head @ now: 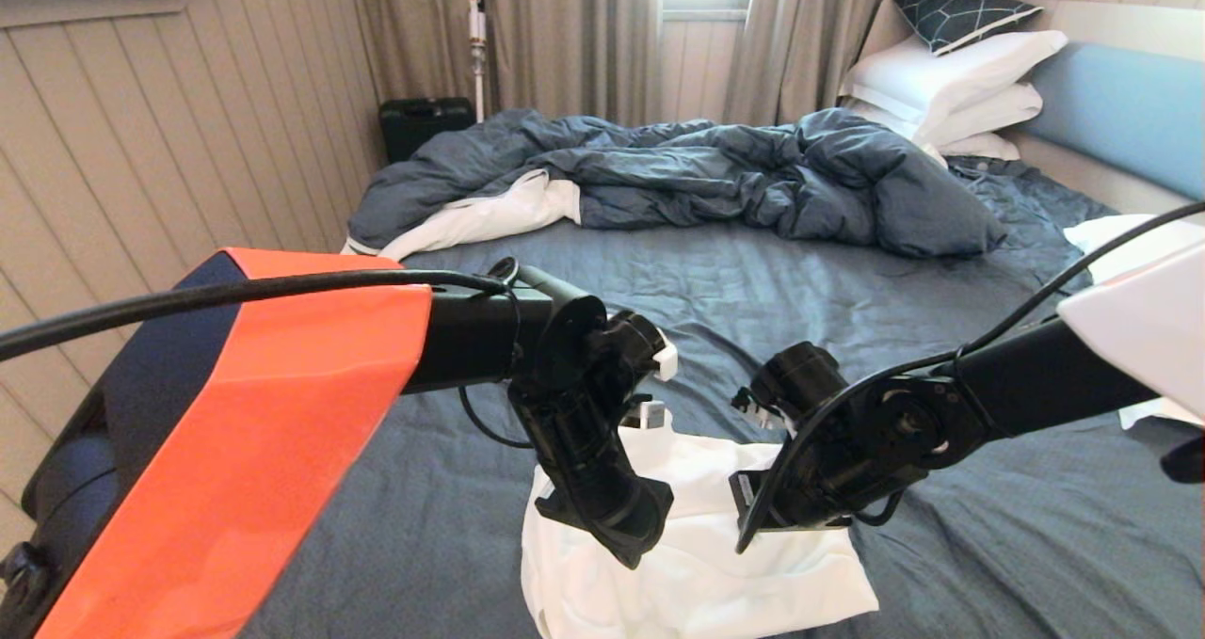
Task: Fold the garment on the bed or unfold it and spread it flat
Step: Fold the white T-shirt
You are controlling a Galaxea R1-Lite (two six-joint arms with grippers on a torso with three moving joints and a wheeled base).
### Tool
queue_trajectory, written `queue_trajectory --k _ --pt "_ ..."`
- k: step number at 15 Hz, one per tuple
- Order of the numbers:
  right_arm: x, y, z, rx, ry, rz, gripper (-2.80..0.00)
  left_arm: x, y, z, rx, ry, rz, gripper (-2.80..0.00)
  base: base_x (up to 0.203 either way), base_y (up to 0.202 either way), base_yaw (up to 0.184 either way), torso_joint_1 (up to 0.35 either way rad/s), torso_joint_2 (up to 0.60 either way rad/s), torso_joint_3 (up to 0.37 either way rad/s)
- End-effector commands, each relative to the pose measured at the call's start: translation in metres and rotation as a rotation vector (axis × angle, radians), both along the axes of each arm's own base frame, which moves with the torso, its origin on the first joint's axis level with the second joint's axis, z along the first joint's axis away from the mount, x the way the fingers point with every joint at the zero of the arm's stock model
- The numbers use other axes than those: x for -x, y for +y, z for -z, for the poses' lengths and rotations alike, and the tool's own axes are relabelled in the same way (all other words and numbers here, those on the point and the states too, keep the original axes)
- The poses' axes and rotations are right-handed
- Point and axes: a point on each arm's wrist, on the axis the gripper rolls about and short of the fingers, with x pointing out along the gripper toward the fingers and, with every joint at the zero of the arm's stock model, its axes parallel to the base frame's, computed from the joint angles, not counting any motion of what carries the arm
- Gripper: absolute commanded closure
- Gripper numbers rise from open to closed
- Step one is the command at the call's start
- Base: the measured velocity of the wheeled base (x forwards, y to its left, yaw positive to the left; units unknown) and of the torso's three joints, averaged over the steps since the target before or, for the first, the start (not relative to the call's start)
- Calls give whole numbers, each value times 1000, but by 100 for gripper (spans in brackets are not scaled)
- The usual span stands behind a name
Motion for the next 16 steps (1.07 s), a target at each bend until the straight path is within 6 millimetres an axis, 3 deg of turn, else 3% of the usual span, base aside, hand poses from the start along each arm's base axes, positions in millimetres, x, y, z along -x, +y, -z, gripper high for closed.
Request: queue_trajectory --k 1,10,13,16 --pt "0 1 6 1 23 -3 0 -2 -11 21 -11 11 12 0 0 0 0 0 0 0" --pt "-2 -1 10 12 28 -2 0 -3 -15 46 -72 41 32 0 0 0 0 0 0 0" --pt "-5 -16 11 18 34 43 0 9 -9 30 -89 93 66 0 0 0 0 0 0 0" --pt "-4 -21 12 23 39 54 0 11 -10 33 -100 94 90 0 0 0 0 0 0 0"
